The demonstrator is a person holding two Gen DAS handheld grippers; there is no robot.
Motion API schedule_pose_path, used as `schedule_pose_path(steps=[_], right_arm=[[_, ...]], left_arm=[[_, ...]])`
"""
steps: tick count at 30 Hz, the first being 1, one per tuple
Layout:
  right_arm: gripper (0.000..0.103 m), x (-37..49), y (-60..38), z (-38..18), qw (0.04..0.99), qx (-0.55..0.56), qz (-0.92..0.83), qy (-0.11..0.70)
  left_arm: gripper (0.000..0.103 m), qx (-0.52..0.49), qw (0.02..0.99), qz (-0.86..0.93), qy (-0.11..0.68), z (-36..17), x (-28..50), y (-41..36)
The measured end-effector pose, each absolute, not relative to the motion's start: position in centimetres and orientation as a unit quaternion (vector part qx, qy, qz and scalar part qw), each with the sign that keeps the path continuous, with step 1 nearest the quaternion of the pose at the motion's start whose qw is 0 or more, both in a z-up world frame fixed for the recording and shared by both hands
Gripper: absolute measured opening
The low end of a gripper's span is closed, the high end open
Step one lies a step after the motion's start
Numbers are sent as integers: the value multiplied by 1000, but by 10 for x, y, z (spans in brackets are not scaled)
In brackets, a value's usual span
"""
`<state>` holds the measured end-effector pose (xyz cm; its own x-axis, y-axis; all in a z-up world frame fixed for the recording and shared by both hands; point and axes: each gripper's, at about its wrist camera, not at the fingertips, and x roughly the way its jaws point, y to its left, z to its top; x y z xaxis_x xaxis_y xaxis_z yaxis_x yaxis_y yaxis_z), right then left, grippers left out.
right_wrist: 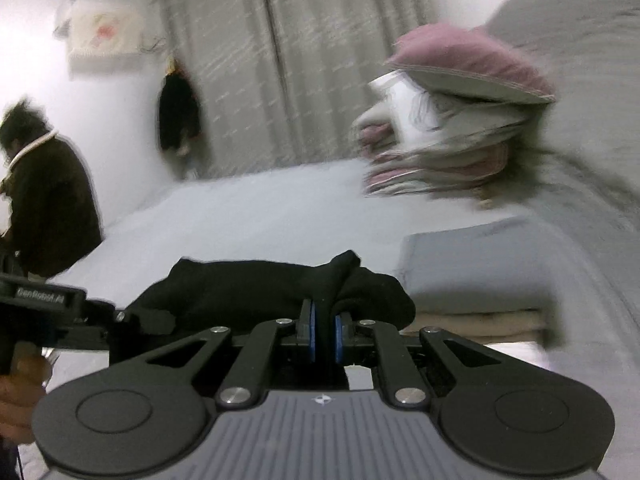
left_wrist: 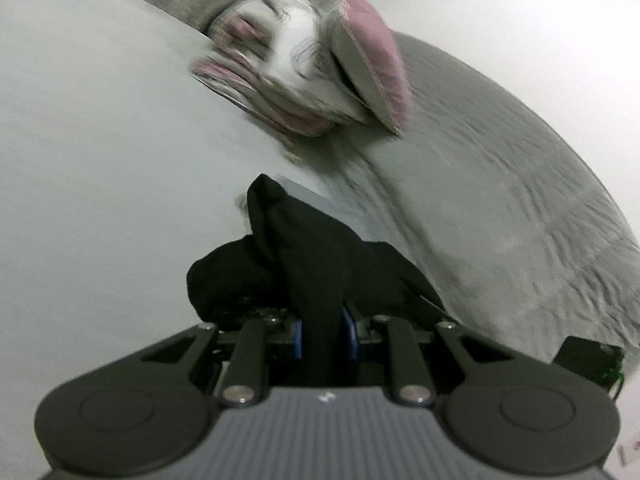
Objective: Fold clothes
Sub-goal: 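Lift the folded black garment with both grippers and carry it onto the clothes pile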
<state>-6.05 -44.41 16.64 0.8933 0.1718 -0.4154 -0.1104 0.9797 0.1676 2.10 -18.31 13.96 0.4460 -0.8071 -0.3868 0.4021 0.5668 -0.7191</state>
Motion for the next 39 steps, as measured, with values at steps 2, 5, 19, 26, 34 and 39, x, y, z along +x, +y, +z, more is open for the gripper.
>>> schedule_pose_path(steps=[2,5,19,26,34,39], right_arm=[[10,-75,-473,169,973,73,45,213],[10,-82,-506,162,972,67,-7,225],[25,-64,-545,119,949,91,-104,282],[25,-48,-525,100,937,73,-56,336],[26,-36,-514,66,917,36,-68,392],[28,-34,-508,66,915,31,-84,394]], left_arm=[[17,-275,795,-385,379,131,21,-218],[21,-258,790,-384,401,101,25,-272],[55,-183,852,-303,385,77,23,-299],[55,-116,863,-318,374,71,4,-336],[62,-85,863,-298,399,34,13,-350],[62,-50,867,-297,398,39,9,-356]])
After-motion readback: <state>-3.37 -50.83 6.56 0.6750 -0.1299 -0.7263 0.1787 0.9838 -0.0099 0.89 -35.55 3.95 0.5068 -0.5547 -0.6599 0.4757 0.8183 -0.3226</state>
